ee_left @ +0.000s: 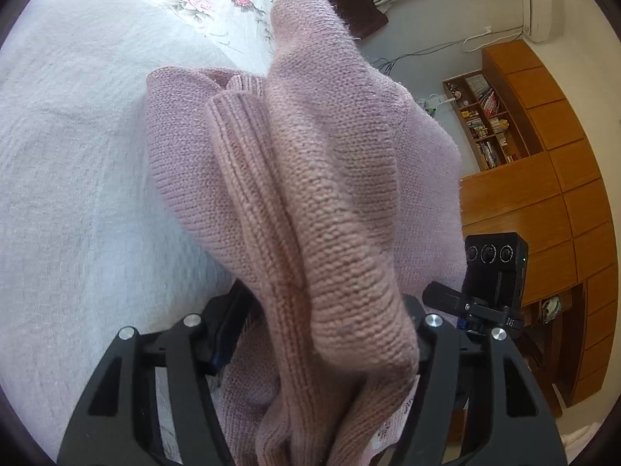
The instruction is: Fold small clothes
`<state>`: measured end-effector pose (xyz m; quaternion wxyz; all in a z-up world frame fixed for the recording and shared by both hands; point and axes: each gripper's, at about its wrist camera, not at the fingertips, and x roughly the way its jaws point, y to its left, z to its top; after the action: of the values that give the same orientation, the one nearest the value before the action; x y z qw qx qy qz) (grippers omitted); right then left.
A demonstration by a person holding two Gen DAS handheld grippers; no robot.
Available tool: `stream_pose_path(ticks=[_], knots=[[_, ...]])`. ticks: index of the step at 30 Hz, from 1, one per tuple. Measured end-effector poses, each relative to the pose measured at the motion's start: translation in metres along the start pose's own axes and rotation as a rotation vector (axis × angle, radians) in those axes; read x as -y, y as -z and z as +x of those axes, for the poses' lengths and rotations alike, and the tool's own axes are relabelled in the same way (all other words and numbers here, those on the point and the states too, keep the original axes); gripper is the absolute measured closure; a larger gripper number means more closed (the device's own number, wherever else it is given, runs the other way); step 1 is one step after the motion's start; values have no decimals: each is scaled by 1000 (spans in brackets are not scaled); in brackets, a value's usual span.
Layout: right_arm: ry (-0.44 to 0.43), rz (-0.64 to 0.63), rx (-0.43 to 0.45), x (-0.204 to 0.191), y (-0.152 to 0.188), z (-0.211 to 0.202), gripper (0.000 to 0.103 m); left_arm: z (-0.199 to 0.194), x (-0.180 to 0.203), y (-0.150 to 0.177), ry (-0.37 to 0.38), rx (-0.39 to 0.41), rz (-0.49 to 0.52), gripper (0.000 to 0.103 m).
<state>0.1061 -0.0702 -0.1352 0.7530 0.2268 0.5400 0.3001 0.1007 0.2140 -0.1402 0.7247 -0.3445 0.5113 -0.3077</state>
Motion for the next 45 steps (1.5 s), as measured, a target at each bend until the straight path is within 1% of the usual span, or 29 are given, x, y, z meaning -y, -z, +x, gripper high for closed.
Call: stream_pose_path(ticks=[2,5,9,12,14,15,16,17,19,20,21,22,23,25,26,27,29,30,31,32,33,35,36,37,38,41,43,45], knots=[[12,-6,2,-7,4,-2,30,-8,7,-1,-45,0,15,36],[27,-25,5,-11,20,-17,26,-19,19,-4,-83,2,23,34],[74,-57,-6,-14,42,-33,26,-34,27,11,-133,-1,25,32],[85,-66,-8,-15,58,-41,26,-43,26,29,-131,14,2,32],[89,-61,-20,-16,71,-42,36,-45,29,41,-140,25,-5,34],[87,-51,-28,-17,74,-39,55,-46,29,47,-148,27,-5,41],[61,-39,-28,-17,77,-38,68,-44,31,50,-165,22,1,47],[53,-28,-17,-17,74,-36,68,-44,33,55,-186,16,13,56],[81,-23,-16,-18,72,-34,68,-41,37,57,-250,15,40,56],[101,-18,-24,-15,65,-36,68,-39,35,59,-283,1,48,54],[122,-16,-28,-12,63,-34,65,-37,32,58,-289,-2,51,53],[152,-21,-32,-13,64,-31,59,-36,30,57,-292,1,49,53],[184,-30,-35,-14,65,-30,58,-36,28,55,-298,2,44,52],[197,-36,-29,-17,66,-30,57,-37,26,52,-319,3,41,47],[213,-49,-20,-23,75,-36,56,-40,28,52,-333,7,43,44],[242,-69,-6,-33,74,-34,51,-45,27,54,-339,14,47,44],[325,-118,22,-51,76,-36,45,-52,33,56,-368,23,58,41],[367,-143,36,-59,77,-38,35,-58,38,62,-390,27,61,35],[415,-162,54,-67,78,-41,17,-61,41,63,-414,29,59,31],[470,-177,77,-74,79,-42,8,-64,47,64,-438,36,56,28],[518,-191,97,-82,80,-44,4,-68,52,65,-458,46,53,27],[590,-208,104,-95,82,-43,4,-76,61,67,-496,65,49,22],[619,-211,105,-90,86,-48,4,-81,65,70,-515,76,51,21],[637,-215,112,-95,88,-48,4,-84,70,71,-532,85,55,21],[637,-224,119,-92,91,-61,4,-87,75,73,-549,93,61,21],[633,-226,115,-108,94,-55,4,-93,93,78,-602,111,85,18],[674,-219,113,-113,94,-55,4,-96,103,84,-628,122,102,18],[697,-222,123,-119,97,-58,4,-101,110,89,-628,134,110,17]])
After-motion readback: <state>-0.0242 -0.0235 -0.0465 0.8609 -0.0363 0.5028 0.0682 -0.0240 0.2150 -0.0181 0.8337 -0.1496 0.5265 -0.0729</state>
